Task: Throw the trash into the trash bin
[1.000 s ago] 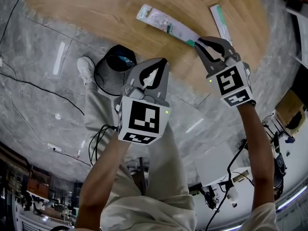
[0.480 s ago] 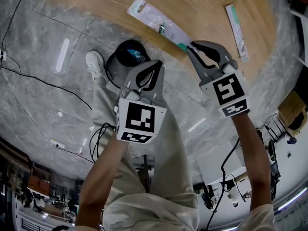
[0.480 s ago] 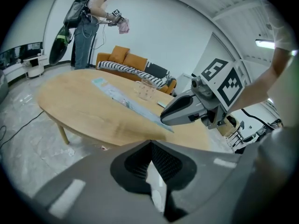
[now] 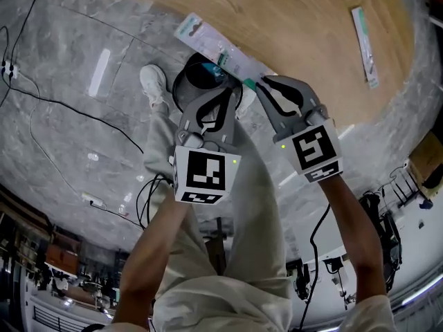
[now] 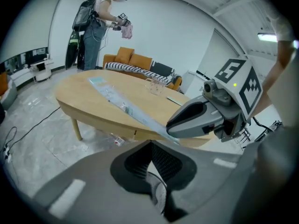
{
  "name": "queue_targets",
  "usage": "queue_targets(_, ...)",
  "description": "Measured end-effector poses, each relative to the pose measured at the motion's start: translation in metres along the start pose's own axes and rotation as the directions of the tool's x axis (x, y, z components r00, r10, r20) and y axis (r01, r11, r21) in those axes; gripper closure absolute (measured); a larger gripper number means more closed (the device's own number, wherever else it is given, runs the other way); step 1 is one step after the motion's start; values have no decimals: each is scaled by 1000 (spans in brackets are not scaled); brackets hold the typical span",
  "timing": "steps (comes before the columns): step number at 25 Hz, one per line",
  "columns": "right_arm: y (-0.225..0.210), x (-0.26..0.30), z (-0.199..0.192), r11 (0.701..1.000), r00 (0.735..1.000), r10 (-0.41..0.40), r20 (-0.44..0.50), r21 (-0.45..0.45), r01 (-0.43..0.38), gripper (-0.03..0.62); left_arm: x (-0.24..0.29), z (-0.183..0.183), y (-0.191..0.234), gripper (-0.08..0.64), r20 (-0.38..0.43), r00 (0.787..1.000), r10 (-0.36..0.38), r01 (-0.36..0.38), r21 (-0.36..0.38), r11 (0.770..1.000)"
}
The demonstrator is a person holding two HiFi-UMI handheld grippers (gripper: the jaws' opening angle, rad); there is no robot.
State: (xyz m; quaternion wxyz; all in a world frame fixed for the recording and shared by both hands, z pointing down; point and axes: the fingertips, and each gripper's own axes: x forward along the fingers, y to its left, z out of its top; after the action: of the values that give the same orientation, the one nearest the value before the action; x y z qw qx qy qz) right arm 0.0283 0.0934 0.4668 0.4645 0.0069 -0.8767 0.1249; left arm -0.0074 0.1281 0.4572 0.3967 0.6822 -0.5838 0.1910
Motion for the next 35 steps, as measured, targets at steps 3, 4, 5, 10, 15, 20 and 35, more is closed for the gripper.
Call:
queue_targets(3,20,13,-11,1000,1000,-6,-9,9,6,522,-11,-14,10,560,-21,1000,19,-19,-10,1000)
queue_targets(4,26,17,-15,1000,1000,-7,-15,19,7,522,-14,-19,12,560,-30,999,17,-17,-3,1000)
queue_targets(5,33,22,-20,999,1000,-10,-22,30,10,522,-17,-23,14,560,-38,999,13,-13,9,1000)
queue_targets(10,57,48,-45,996,998,-24,-51,85,28,522,-20,-46,28,560,-69,998,3,-1,35,999)
queue_targets(15,72,69,-66,993,997,-39,-67,105,46,522,-16,-58,30,560,-88,996,-20,26,61,998)
queue_targets(20,80,88,-87,986,995,-71,-73,146,81,522,-9,-71,31,560,-114,992,-52,63,93,994)
queue_targets(35,100,150,-151,973,986,-99,-131,194,123,520,22,-139,48,560,-257,962,-94,134,142,981)
